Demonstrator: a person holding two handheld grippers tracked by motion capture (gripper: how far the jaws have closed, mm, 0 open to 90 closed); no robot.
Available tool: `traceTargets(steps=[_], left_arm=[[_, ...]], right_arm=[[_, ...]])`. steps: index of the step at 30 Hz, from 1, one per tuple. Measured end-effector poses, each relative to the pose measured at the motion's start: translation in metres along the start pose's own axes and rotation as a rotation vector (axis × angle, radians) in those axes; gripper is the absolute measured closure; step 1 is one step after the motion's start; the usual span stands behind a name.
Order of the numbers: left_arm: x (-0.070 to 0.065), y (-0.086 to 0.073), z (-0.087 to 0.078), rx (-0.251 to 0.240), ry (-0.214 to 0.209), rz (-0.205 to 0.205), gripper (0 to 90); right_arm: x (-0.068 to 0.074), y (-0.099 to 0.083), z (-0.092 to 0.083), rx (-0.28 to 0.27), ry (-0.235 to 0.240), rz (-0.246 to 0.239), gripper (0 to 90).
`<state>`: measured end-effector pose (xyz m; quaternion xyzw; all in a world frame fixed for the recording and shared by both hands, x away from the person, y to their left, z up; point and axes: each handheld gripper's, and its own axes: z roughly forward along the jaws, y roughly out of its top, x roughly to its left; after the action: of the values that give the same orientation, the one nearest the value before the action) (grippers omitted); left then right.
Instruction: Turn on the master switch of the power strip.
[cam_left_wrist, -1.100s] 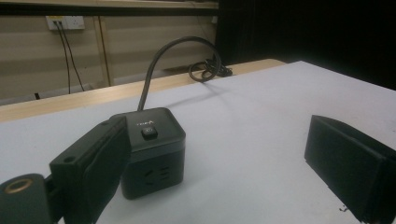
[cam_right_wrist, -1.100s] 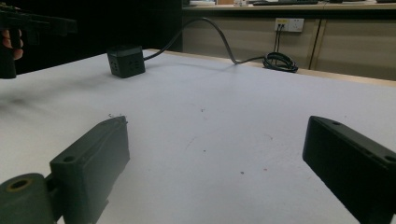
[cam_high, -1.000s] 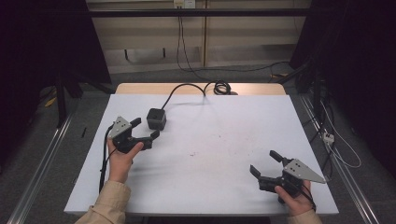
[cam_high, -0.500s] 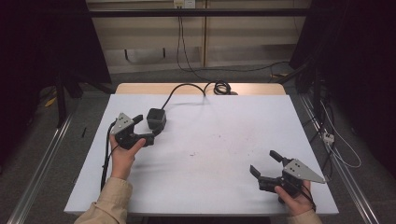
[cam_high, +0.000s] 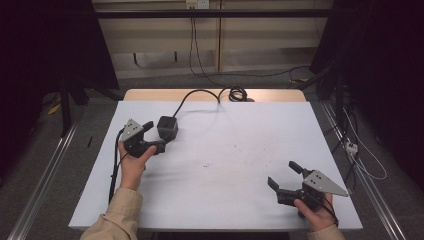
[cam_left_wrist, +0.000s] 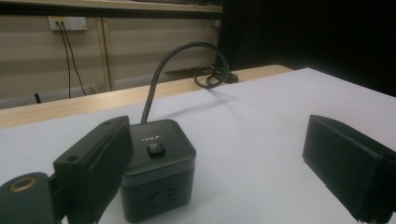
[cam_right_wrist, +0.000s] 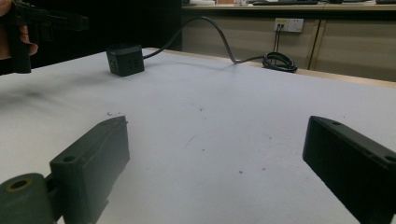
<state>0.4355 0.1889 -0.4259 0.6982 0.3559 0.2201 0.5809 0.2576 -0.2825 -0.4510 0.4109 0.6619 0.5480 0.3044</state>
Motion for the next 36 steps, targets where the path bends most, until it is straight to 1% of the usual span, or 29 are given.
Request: traceTargets(steps=[10,14,16,19,20,24,36], left_arm=[[0.005,-0.001,0.002,-0.003,0.016,-0.008,8.5],[0.007,-0.002,0.002,0.001,0.02,-0.003,8.8],[0.009,-0.002,0.002,-0.002,0.025,-0.009,8.7],[0.009,-0.002,0.003,-0.002,0.022,-0.007,8.8],[0.01,-0.002,0.004,0.01,0.026,-0.003,8.8],[0.01,0.0,0.006,0.009,0.022,0.0,8.8],[0.013,-0.001,0.012,0.014,0.025,-0.009,9.2]], right_arm=[[0.0,0.0,0.0,0.001,0.001,0.001,6.5],[0.0,0.0,0.0,0.001,0.001,0.001,6.5],[0.0,0.0,0.0,0.001,0.002,0.002,6.5],[0.0,0.0,0.0,0.001,0.002,0.002,6.5],[0.0,0.0,0.001,0.001,0.002,0.002,6.5],[0.001,0.0,0.001,0.0,0.002,0.006,6.5],[0.0,-0.001,0.0,0.003,0.002,0.001,6.4]])
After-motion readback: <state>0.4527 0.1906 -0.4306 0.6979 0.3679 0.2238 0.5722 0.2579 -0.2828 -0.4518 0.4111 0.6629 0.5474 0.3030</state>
